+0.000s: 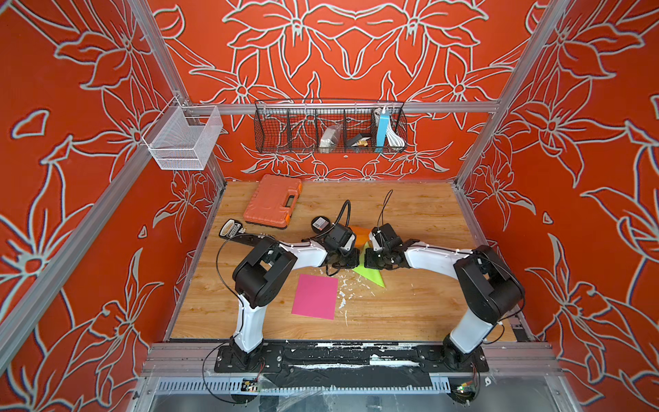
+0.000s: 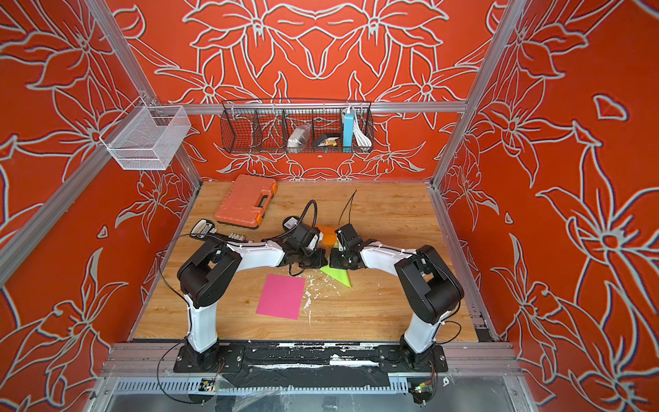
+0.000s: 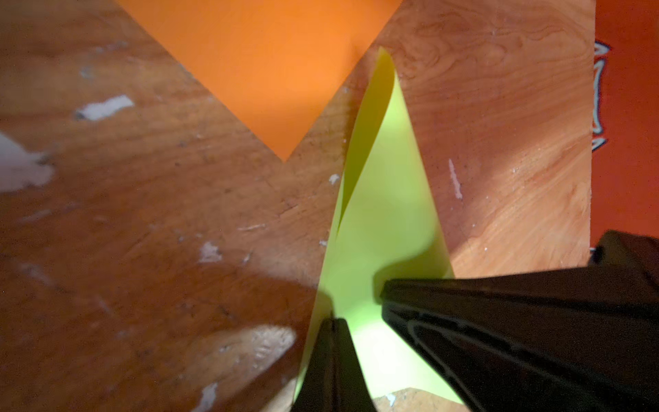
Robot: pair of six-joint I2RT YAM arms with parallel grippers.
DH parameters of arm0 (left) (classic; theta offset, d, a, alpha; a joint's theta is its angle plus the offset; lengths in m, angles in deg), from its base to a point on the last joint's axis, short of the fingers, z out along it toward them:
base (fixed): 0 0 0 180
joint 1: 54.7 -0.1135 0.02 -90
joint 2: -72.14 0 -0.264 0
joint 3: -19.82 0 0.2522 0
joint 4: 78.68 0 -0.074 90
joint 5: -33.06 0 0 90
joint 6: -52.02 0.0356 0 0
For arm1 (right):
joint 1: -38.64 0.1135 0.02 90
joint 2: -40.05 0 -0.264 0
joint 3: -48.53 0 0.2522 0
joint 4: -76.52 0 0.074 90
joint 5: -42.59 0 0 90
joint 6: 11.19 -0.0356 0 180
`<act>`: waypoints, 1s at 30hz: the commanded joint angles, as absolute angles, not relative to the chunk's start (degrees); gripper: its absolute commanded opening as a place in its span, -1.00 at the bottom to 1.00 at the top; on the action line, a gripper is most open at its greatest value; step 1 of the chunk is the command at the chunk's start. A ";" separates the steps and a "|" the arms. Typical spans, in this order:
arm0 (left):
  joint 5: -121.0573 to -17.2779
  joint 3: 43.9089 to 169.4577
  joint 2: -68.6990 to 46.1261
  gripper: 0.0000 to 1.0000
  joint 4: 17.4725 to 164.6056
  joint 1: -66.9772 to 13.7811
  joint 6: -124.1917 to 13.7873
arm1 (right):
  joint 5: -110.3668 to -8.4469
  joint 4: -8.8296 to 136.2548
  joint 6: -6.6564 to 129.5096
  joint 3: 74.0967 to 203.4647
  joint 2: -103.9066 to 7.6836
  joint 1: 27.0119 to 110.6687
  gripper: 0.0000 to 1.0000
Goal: Fold the square paper diagonally
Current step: Fold the paper at the center of the board.
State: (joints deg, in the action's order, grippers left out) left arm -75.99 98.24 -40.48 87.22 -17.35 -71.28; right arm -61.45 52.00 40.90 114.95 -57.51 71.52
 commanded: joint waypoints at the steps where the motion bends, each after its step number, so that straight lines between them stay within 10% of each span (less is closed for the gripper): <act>1: -75.32 98.33 -42.45 -1.00 84.76 -17.25 -71.54 | -62.33 49.43 42.01 116.88 -55.79 70.65 -1.00; 30: -75.02 98.97 -42.90 -1.00 83.95 -17.28 -71.20 | -63.14 46.16 44.88 120.56 -62.58 66.36 -1.00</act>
